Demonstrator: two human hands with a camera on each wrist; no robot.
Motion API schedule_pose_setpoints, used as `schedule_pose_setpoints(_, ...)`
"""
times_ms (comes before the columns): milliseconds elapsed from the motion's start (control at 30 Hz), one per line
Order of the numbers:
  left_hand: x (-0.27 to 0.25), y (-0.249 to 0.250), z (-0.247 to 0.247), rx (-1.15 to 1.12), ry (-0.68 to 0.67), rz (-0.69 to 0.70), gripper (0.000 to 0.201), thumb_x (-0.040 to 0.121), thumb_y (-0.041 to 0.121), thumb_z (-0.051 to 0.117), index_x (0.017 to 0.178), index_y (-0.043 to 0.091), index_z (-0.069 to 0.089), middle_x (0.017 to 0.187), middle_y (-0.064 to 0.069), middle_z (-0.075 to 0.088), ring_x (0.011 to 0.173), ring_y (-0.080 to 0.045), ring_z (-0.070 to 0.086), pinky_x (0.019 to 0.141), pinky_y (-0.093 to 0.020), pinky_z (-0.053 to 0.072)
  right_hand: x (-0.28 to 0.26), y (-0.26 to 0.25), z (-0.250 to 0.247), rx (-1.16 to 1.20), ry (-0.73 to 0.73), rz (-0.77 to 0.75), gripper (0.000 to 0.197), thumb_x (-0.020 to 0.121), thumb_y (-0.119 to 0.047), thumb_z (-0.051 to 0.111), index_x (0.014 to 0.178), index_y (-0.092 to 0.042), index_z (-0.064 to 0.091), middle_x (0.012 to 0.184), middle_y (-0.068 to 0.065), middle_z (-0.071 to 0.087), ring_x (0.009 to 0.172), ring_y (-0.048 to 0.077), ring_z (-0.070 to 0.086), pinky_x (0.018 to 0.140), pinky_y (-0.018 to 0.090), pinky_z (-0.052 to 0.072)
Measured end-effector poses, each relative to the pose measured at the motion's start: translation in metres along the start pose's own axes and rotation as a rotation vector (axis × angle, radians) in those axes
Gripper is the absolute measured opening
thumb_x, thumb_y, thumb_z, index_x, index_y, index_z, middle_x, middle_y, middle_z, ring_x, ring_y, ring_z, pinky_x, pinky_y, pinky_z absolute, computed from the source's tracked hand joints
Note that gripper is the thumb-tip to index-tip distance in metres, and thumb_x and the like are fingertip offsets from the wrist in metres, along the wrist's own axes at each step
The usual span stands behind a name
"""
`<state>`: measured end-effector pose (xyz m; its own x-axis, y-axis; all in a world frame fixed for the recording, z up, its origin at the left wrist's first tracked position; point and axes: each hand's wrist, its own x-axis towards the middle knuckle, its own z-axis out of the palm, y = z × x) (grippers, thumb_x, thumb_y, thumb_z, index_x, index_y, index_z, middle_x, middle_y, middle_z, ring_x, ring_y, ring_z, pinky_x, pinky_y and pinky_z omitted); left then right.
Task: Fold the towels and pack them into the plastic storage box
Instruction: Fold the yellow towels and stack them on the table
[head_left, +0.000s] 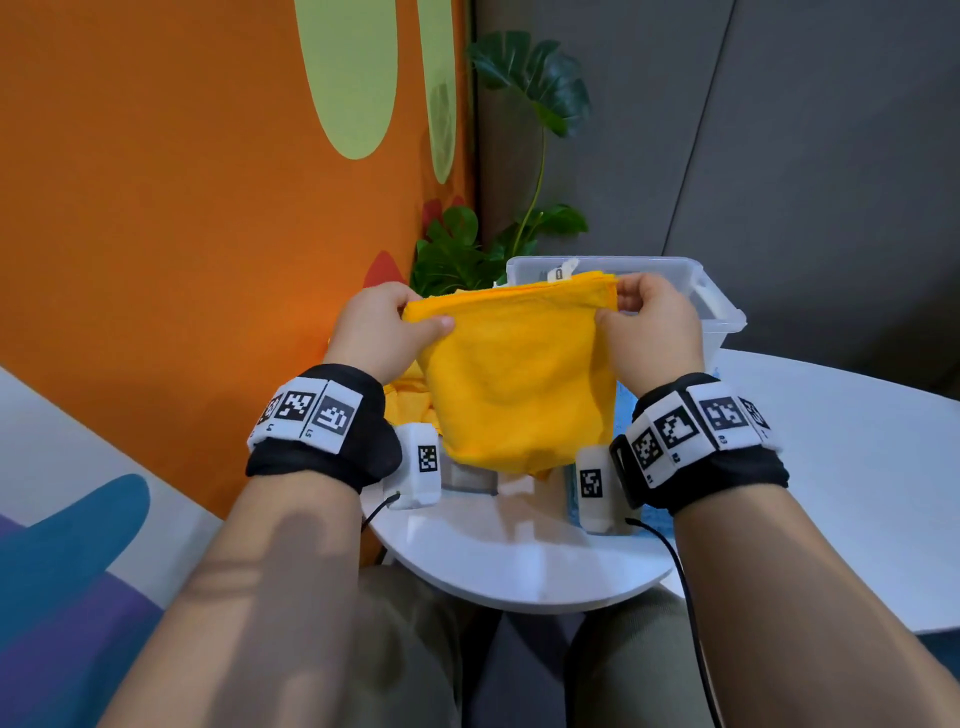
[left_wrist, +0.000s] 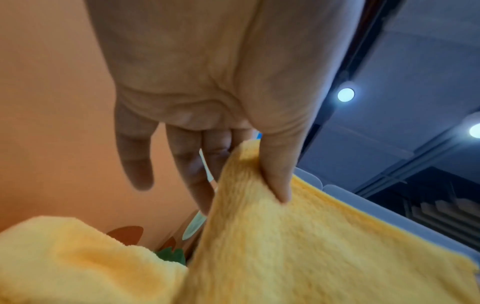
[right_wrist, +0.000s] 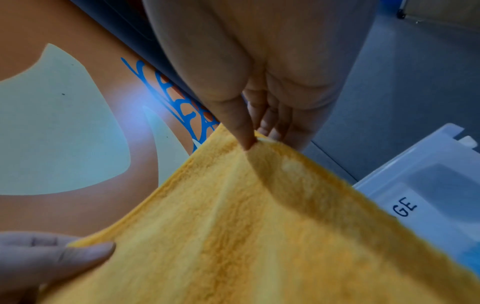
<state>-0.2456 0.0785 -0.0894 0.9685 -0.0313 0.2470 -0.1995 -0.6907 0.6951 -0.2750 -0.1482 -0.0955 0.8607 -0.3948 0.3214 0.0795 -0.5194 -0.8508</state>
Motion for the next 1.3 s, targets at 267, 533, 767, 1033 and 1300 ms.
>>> schedule_pose_setpoints(267,-0.002,0.009,-0.001,-0.202,0.045,0.018,0.012,0.084,0.026,0.073,0.083,0.020,0.062,0.090,-0.009,0.068,0.088,-0.026,0.064,0.082,-0.050,0.053,0.001,0.009,0.002,-0.143,-0.083,0.075,0.017,0.086,-0.009,0.045,0.069,-0.013,0.043,0.062,0.000,0.039,0.055,0.013,0.035,0.050,0.026,0.026)
schedule_pose_setpoints(533,-0.001,0.010,0.005,-0.177,0.052,0.079,0.015,0.082,0.024,0.075,0.077,0.024,0.061,0.083,-0.005,0.068,0.082,-0.024,0.065,0.077,-0.048,0.055,-0.001,0.008,0.005,-0.218,-0.102,0.133,0.025,0.090,-0.008,0.045,0.112,-0.014,0.054,0.099,0.007,0.059,0.087,0.023,0.055,0.068,0.026,0.042)
schedule_pose_setpoints(767,-0.002,0.024,0.020,-0.044,-0.002,0.234,0.013,0.079,0.025,0.076,0.081,0.017,0.066,0.075,0.007,0.063,0.074,-0.013,0.057,0.068,-0.030,0.046,-0.006,-0.006,0.009,-0.359,-0.291,-0.218,0.076,0.080,-0.036,0.068,0.145,-0.024,0.031,0.148,-0.001,0.034,0.136,0.019,0.033,0.111,0.051,0.028)
schedule_pose_setpoints(1033,-0.004,0.030,0.024,-0.074,-0.070,0.288,0.017,0.079,0.027,0.076,0.086,0.014,0.067,0.080,0.001,0.066,0.073,-0.011,0.057,0.064,-0.028,0.045,-0.012,-0.019,0.014,-0.411,-0.383,-0.324,0.009,0.094,-0.031,0.048,0.091,-0.031,0.057,0.088,-0.004,0.061,0.090,0.021,0.058,0.082,0.040,0.048)
schedule_pose_setpoints(1300,-0.005,0.008,0.031,0.059,-0.374,0.142,0.032,0.085,0.023,0.071,0.113,0.026,0.056,0.101,0.006,0.063,0.092,-0.018,0.059,0.072,-0.030,0.046,-0.005,-0.025,0.006,-0.291,-0.121,-0.310,0.015,0.098,-0.032,0.043,0.097,-0.027,0.058,0.086,-0.007,0.057,0.089,0.021,0.058,0.085,0.045,0.048)
